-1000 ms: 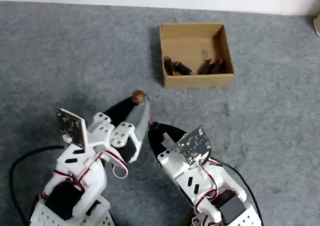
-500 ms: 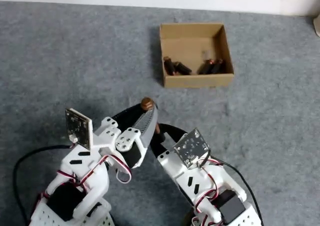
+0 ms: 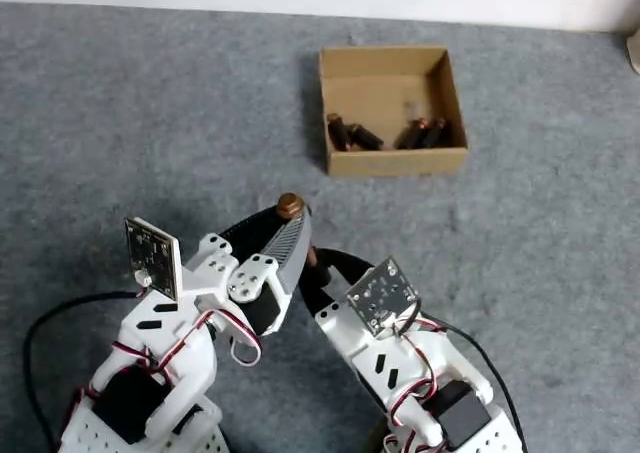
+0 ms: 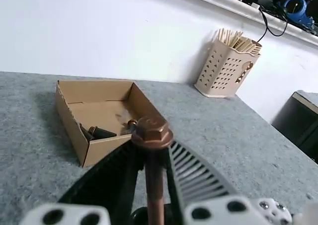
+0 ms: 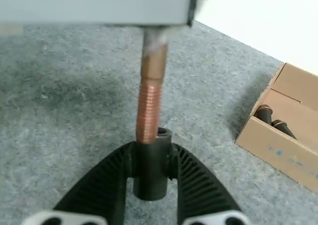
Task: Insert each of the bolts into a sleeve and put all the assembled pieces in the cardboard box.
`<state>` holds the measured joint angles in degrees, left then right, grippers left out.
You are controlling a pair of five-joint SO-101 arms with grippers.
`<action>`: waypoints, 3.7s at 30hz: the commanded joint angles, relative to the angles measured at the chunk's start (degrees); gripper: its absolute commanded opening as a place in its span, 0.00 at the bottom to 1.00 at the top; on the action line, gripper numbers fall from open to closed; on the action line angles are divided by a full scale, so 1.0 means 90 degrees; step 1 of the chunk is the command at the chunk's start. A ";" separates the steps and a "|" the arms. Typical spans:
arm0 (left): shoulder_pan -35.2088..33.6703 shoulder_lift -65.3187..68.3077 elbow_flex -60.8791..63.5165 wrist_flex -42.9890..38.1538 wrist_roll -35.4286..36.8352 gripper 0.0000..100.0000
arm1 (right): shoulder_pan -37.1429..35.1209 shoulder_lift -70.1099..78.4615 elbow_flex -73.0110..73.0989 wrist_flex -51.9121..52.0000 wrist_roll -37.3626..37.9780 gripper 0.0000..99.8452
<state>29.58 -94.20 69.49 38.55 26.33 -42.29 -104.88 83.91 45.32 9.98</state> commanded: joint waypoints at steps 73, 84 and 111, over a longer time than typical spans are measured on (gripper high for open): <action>-0.1705 -0.0054 0.0835 0.1006 -0.0801 0.02 | 0.1021 -0.0054 -0.0112 -0.0054 0.0068 0.00; -0.2310 -0.0044 0.2447 -0.1612 -0.0029 0.01 | 0.1929 0.1255 -0.0650 -0.1705 0.0498 0.00; -0.2193 -0.0044 0.2613 -0.1651 -0.0029 0.01 | 0.3971 1.8379 -1.9746 0.3287 -0.0166 0.34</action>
<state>9.54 -94.64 93.41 25.45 25.63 -6.77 56.18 -73.71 68.53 9.36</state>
